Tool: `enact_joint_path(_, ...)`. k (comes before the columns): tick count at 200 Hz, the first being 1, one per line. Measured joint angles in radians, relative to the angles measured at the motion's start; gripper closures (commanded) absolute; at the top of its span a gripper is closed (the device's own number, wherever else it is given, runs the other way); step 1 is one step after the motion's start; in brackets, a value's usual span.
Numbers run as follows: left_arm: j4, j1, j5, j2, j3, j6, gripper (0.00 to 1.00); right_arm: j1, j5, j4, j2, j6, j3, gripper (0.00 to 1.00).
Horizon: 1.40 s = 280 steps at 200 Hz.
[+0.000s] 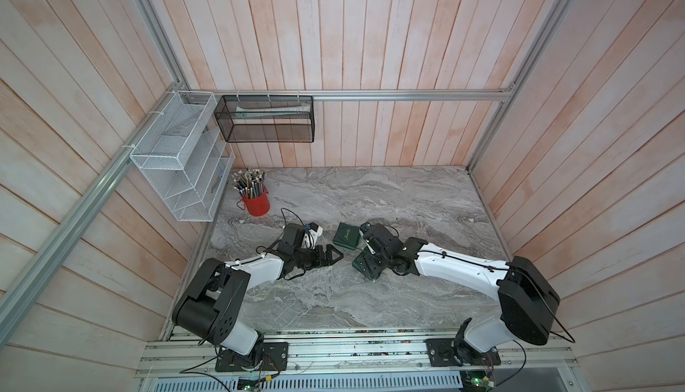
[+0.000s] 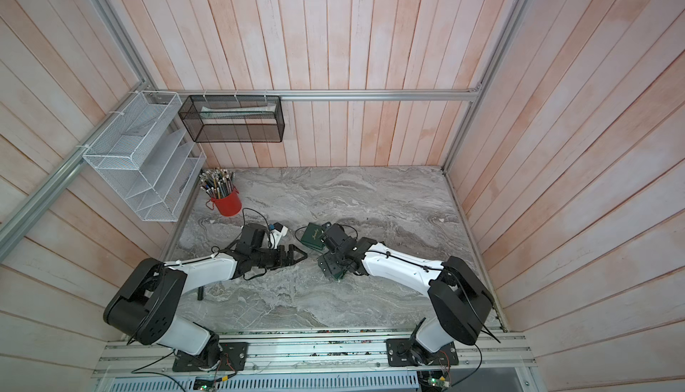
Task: Take the rings out of the lift-off lid box
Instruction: Close the lid on the jewelry box, then open the lid on the jewelry box.
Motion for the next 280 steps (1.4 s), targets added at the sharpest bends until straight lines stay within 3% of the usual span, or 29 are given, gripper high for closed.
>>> enact_joint_path(78,0.006,0.0,0.0,0.003,0.0,-0.003,0.0,-0.063,-0.204,0.023,-0.001,-0.134,-0.009,0.02)
enact_joint_path(280,0.015,0.005,0.001,0.023,0.0,-0.003,0.0,-0.066,-0.176,0.072,0.065,-0.229,-0.036,0.04)
